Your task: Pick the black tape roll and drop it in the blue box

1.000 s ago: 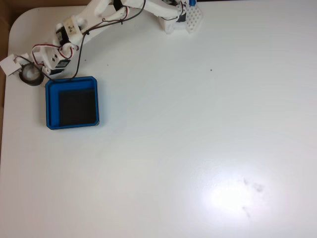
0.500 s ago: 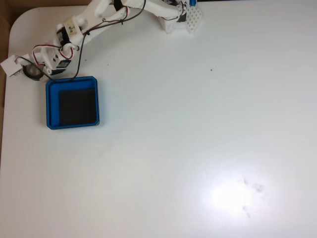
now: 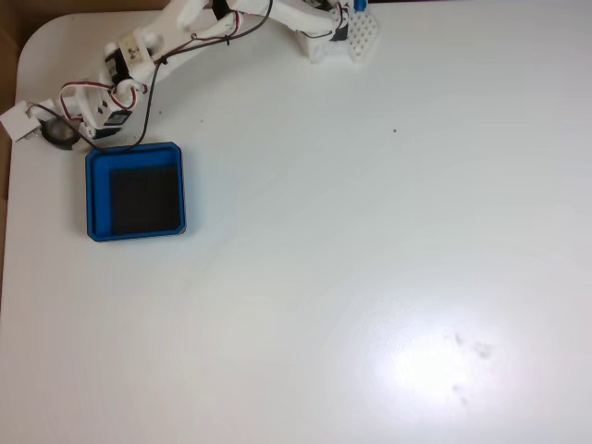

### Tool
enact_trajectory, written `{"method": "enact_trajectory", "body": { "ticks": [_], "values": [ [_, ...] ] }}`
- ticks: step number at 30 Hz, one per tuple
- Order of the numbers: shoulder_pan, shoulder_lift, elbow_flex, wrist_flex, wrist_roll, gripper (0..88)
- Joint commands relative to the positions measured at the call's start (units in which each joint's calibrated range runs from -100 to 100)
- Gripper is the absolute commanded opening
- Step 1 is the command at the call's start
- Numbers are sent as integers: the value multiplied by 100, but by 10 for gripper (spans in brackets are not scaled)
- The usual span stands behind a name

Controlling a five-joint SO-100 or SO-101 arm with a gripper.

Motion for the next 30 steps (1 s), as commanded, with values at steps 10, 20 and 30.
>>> {"method": "enact_trajectory", "body": {
  "ticks": [10, 20, 30],
  "values": [
    [45, -1078, -263, 29, -6, 16],
    [-53, -2716, -263, 2174, 38, 16],
    [-1293, -4280, -263, 3915, -6, 18]
  ]
}}
